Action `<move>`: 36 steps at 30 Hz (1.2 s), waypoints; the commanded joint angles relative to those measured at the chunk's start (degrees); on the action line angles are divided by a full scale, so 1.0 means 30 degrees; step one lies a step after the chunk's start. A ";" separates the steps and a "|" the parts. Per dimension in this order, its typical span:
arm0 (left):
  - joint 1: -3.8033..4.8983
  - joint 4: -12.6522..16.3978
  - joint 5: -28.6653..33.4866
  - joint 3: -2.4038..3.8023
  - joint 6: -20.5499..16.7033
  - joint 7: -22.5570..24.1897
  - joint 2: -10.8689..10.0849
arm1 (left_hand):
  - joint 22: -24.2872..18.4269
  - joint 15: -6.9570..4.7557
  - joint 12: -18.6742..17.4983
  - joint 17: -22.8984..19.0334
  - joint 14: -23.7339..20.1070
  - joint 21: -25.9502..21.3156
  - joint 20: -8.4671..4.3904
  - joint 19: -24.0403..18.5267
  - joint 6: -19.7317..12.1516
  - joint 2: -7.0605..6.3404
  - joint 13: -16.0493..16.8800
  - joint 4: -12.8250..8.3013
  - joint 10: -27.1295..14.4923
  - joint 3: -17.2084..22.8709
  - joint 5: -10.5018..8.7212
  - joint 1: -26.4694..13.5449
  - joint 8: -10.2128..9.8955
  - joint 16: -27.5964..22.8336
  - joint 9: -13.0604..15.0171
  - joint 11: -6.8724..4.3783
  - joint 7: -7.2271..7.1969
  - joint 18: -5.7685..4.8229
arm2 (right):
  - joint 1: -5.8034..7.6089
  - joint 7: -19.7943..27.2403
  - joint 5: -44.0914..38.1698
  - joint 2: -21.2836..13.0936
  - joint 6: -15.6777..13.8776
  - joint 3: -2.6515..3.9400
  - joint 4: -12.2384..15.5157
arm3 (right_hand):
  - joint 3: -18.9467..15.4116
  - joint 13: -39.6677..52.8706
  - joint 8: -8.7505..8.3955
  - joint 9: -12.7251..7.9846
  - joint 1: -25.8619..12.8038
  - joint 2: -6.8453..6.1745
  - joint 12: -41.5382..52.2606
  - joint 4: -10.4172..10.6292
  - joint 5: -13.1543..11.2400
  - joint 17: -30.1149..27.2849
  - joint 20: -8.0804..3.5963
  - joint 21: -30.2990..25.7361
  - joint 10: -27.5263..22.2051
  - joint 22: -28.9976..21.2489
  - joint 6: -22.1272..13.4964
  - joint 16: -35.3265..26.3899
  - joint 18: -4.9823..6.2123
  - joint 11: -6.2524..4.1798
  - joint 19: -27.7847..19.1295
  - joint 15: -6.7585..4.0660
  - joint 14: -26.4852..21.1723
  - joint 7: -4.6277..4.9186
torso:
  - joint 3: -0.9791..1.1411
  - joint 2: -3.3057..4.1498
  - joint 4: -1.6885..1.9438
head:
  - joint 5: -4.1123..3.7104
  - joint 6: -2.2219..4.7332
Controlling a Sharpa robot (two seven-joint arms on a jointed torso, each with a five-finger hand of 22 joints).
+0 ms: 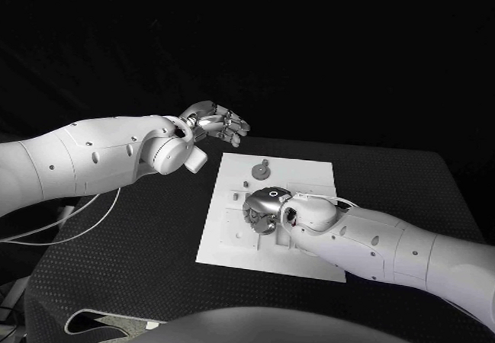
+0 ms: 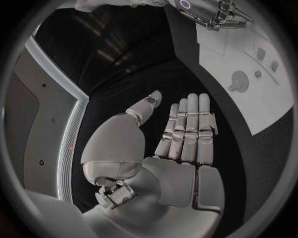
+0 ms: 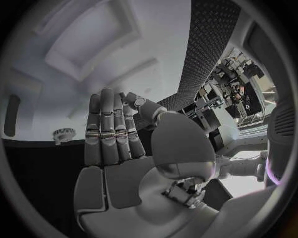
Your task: Assemble the parts on the task board
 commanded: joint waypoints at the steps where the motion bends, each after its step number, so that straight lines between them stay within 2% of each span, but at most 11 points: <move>1: 0.0029 0.0049 0.0114 0.0022 0.0223 0.0149 0.0016 | 0.0032 0.0012 0.0082 0.0035 0.0131 -0.0086 0.0047 0.0087 0.0046 -0.0086 -0.0021 0.0087 0.0015 -0.0035 0.0028 -0.0154 0.0090 -0.0081 0.0003 -0.0079 0.0014 0.0344 | -0.0136 0.0128 -0.0156 0.0010 0.0946 -0.0072 0.0004 | 0.0079 0.0021 0.0063 0.0039 0.0000 0.0230 -0.0123 0.0020 0.0097 0.0032 0.0040 -0.0082 0.0113 0.0207 0.0110 0.0046 0.0396 0.0038 0.0117 -0.0142 0.0008 -0.0026 | 0.0001 0.0006 -0.0003 | -0.0011 -0.0004; 4: 0.0029 0.0049 0.0114 0.0022 0.0245 0.0129 0.0025 | 0.0033 0.0012 0.0082 0.0039 0.0132 -0.0088 0.0047 0.0087 0.0045 -0.0088 -0.0022 0.0087 0.0015 -0.0036 0.0028 -0.0154 0.0089 -0.0085 0.0003 -0.0079 0.0014 0.0344 | -0.0166 0.0035 -0.0031 0.0044 0.0928 -0.0072 -0.0109 | 0.0074 0.0029 0.0031 0.0056 -0.0039 0.0251 -0.0164 0.0031 0.0098 0.0028 0.0057 -0.0118 0.0065 0.0211 0.0068 0.0026 0.0397 0.0059 0.0086 -0.0124 -0.0030 -0.0008 | 0.0006 0.0009 -0.0003 | -0.0024 -0.0008; 8: 0.0029 0.0047 0.0114 0.0022 0.0267 0.0119 0.0028 | 0.0035 0.0014 0.0081 0.0047 0.0132 -0.0092 0.0049 0.0088 0.0041 -0.0094 -0.0025 0.0090 0.0010 -0.0042 0.0027 -0.0162 0.0087 -0.0093 0.0002 -0.0077 0.0016 0.0342 | -0.0164 -0.0046 0.0522 0.0046 0.0402 -0.0072 -0.0210 | 0.0040 0.0039 -0.0161 0.0090 -0.0236 0.0273 -0.0366 0.0053 0.0100 0.0007 0.0132 -0.0256 -0.0215 0.0231 -0.0222 -0.0055 0.0397 0.0184 -0.0042 -0.0027 -0.0191 0.0125 | 0.0014 0.0005 0.0005 | -0.0024 -0.0013; 11: 0.0029 0.0047 0.0114 0.0022 0.0272 0.0103 0.0005 | 0.0037 0.0015 0.0079 0.0052 0.0132 -0.0095 0.0050 0.0087 0.0037 -0.0099 -0.0028 0.0092 0.0005 -0.0045 0.0026 -0.0167 0.0085 -0.0099 0.0001 -0.0075 0.0017 0.0341 | -0.0162 0.0000 0.0886 0.0033 0.0250 -0.0072 -0.0234 | -0.0157 -0.0125 -0.0745 -0.0033 -0.0524 -0.0178 -0.0951 0.0107 0.0087 -0.0034 0.0232 -0.0436 -0.1183 0.0293 -0.1191 -0.0185 0.0390 0.0561 -0.0257 0.0267 -0.0475 0.0539 | -0.0002 0.0001 0.0004 | -0.0006 -0.0009; 15: 0.0031 0.0039 0.0114 0.0022 0.0258 0.0092 -0.0016 | 0.0038 0.0016 0.0078 0.0058 0.0131 -0.0099 0.0051 0.0085 0.0033 -0.0105 -0.0030 0.0094 0.0000 -0.0049 0.0025 -0.0172 0.0082 -0.0107 -0.0001 -0.0073 0.0019 0.0341 | -0.0162 0.0064 0.1101 0.0004 -0.0026 -0.0072 -0.0225 | -0.0747 -0.0243 -0.1523 -0.0350 -0.0897 -0.0795 -0.1372 0.0174 0.0078 -0.0053 0.0298 -0.0481 -0.1907 0.0431 -0.2518 -0.0293 0.0382 0.0849 -0.0454 0.0538 -0.0853 0.1107 | -0.0002 0.0001 -0.0006 | 0.0007 -0.0015; 21: 0.0031 0.0032 0.0114 0.0022 0.0270 0.0092 -0.0003 | 0.0041 0.0017 0.0076 0.0068 0.0131 -0.0105 0.0051 0.0084 0.0027 -0.0110 -0.0034 0.0095 -0.0006 -0.0052 0.0026 -0.0173 0.0078 -0.0117 -0.0003 -0.0070 0.0021 0.0341 | -0.0160 0.0040 0.1112 -0.0080 -0.0394 -0.0072 -0.0184 | -0.1027 -0.0349 -0.1794 -0.0522 -0.0883 -0.1205 -0.1655 0.0194 0.0083 -0.0083 0.0400 -0.0596 -0.2443 0.0441 -0.3066 -0.0385 0.0354 0.1074 -0.0810 0.0729 -0.1228 0.1145 | 0.0006 0.0001 -0.0013 | 0.0008 -0.0009; 31: 0.0033 0.0003 0.0114 0.0020 0.0468 -0.0003 -0.0045 | 0.0047 0.0017 0.0076 0.0087 0.0137 -0.0113 0.0052 0.0088 0.0021 -0.0118 -0.0040 0.0102 -0.0012 -0.0059 0.0024 -0.0183 0.0075 -0.0134 -0.0005 -0.0067 0.0025 0.0341 | -0.0129 -0.0110 0.1302 -0.0536 -0.1011 -0.0070 0.0400 | -0.1077 -0.0351 -0.1769 -0.0542 -0.0820 -0.1273 -0.1673 0.0227 0.0087 -0.0098 0.0433 -0.0607 -0.2508 0.0453 -0.3059 -0.0388 0.0363 0.1107 -0.0900 0.0765 -0.1320 0.1302 | 0.0011 0.0002 -0.0004 | -0.0003 -0.0017; 36: 0.0033 -0.0026 0.0114 0.0020 0.0433 0.0008 -0.0100 | 0.0050 0.0017 0.0079 0.0098 0.0140 -0.0117 0.0051 0.0089 0.0022 -0.0118 -0.0041 0.0104 -0.0009 -0.0059 0.0025 -0.0181 0.0075 -0.0143 -0.0005 -0.0068 0.0025 0.0342 | 0.0168 -0.0203 0.1307 -0.0961 -0.1398 -0.0069 0.0857 | -0.1083 -0.0342 -0.1741 -0.0540 -0.0790 -0.1307 -0.1658 0.0229 0.0087 -0.0096 0.0440 -0.0594 -0.2492 0.0457 -0.3020 -0.0371 0.0371 0.1102 -0.0898 0.0760 -0.1314 0.1321 | 0.0003 -0.0007 -0.0015 | -0.0003 0.0027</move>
